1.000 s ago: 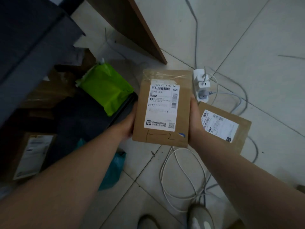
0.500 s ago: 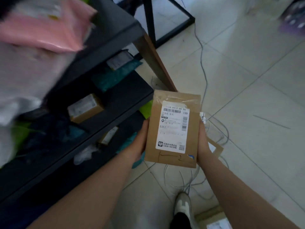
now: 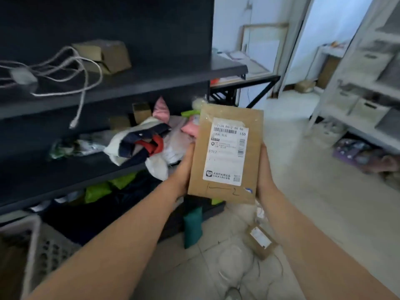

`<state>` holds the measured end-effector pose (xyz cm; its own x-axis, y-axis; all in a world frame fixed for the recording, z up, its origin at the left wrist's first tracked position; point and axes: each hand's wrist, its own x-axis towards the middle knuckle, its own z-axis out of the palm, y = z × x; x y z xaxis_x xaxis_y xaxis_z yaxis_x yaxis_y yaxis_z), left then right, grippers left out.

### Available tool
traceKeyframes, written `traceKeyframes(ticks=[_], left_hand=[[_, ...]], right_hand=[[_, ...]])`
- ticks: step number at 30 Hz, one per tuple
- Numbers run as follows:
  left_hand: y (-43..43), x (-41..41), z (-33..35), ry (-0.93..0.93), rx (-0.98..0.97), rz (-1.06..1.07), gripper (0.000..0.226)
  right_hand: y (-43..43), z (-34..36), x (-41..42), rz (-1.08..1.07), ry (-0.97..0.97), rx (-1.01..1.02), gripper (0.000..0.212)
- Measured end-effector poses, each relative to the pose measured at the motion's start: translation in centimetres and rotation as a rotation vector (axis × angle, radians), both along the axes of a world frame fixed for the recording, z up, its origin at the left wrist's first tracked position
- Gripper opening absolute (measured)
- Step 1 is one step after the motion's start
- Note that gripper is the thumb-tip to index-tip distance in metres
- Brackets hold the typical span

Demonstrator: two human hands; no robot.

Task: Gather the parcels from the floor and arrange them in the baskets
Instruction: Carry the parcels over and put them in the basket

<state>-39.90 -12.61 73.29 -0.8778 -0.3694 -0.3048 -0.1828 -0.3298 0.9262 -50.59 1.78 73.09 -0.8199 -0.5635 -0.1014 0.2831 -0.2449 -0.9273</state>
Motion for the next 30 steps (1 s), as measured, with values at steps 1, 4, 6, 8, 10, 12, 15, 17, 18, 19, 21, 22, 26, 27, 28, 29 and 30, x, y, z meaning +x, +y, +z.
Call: traceKeyframes(ticks=[1,4,6,8,10,12,15,17,18,19,21,22,26,27,28,29,30], left_hand=[[-0.8,2.0,2.4,0.01,-0.029,0.036,0.052],[-3.5,8.8,8.9,0.043,-0.057,0.171,0.052],[-5.1,13.2,12.3,0.082,-0.085,0.204,0.058],[-6.3,17.7,15.6,0.115,-0.124,0.266,0.058],[-7.7,22.3,18.5,0.15,-0.193,0.319,0.058],[-9.2,27.2,20.7,0.158,-0.268,0.405,0.057],[-11.1,34.8,22.0,0.096,-0.319,0.58,0.062],[-12.0,39.7,21.4,0.059,-0.292,0.682,0.065],[-12.3,42.0,20.7,0.064,-0.263,0.731,0.063],[-12.6,44.2,19.8,0.062,-0.234,0.792,0.059],[-13.2,48.2,17.7,0.026,-0.187,0.879,0.054],[-13.3,49.8,16.6,0.004,-0.161,0.905,0.053],[-14.4,53.9,12.7,-0.034,-0.032,0.913,0.054],[-14.9,54.4,12.1,-0.053,-0.012,0.901,0.055],[-15.7,55.0,11.5,-0.066,-0.003,0.891,0.055],[-16.5,55.5,11.0,-0.072,-0.001,0.882,0.056],[-17.5,56.1,10.6,-0.071,0.011,0.871,0.056]], right_hand=[[-1.0,2.4,1.8,0.007,0.01,-0.017,0.043],[-4.3,8.5,7.6,0.109,0.034,-0.068,0.06],[-6.5,11.8,11.1,0.152,0.063,-0.076,0.064],[-8.9,15.0,14.5,0.173,0.081,-0.072,0.047],[-11.8,17.5,17.8,0.252,0.121,-0.099,0.041],[-15.0,19.4,21.3,0.4,0.148,-0.111,0.051],[-19.6,19.5,27.1,0.601,0.173,-0.104,0.057],[-22.3,18.7,31.4,0.756,0.172,-0.105,0.061],[-23.4,18.2,33.7,0.822,0.163,-0.094,0.063],[-24.3,17.5,35.7,0.872,0.149,-0.076,0.065],[-25.3,16.0,39.5,0.927,0.117,-0.013,0.06],[-25.8,15.0,40.9,0.96,0.103,0.026,0.057],[-27.8,11.4,44.5,1.035,0.077,0.125,0.058],[-28.6,10.8,45.1,1.027,0.073,0.135,0.057],[-29.2,10.5,45.7,1.015,0.078,0.145,0.057],[-30.0,10.2,46.3,1.011,0.085,0.157,0.059],[-30.7,9.9,47.1,1.003,0.102,0.185,0.061]])
